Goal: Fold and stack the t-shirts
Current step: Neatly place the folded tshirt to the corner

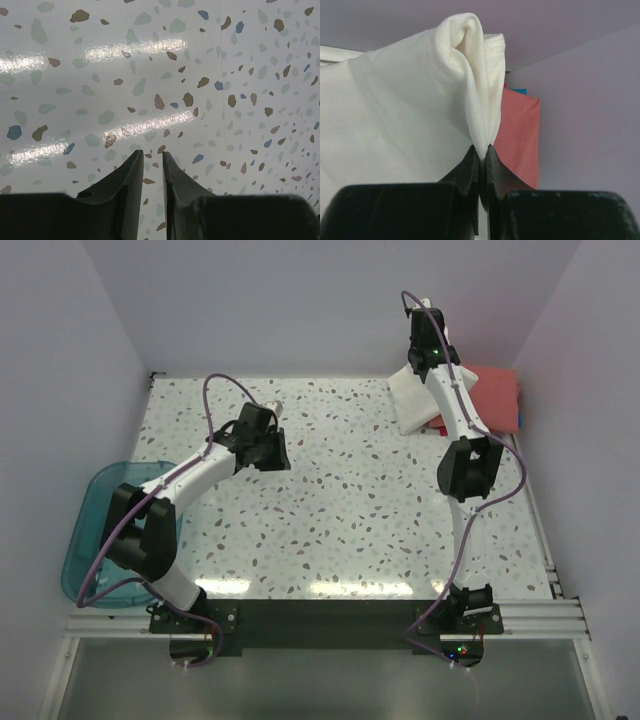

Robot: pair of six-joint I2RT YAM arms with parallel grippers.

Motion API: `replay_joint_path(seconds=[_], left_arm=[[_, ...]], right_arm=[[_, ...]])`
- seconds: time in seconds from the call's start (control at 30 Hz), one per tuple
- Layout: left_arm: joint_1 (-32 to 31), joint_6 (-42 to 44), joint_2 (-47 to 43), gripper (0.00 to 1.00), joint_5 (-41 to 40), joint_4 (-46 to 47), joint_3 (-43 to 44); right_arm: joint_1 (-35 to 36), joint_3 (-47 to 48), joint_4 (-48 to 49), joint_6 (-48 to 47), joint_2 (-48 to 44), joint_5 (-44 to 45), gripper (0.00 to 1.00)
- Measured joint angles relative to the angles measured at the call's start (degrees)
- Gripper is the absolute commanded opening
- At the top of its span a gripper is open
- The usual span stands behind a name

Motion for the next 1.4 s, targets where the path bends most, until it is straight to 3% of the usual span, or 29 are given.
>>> replay_joint_path(seconds=[0.93,1.4], left_arm=[[0.02,0.31,0.02,0.25,2.93,0.59,-1.55],[0.0,0.28,0.55,0.25,4.26,1.36,-1.97]], right_arm=[[-0.7,-0.61,1.18,-2.03,-8.0,1.01,0.0],[-6.71,-8.92,2.62,0.85,-9.94,3.04,0.0]])
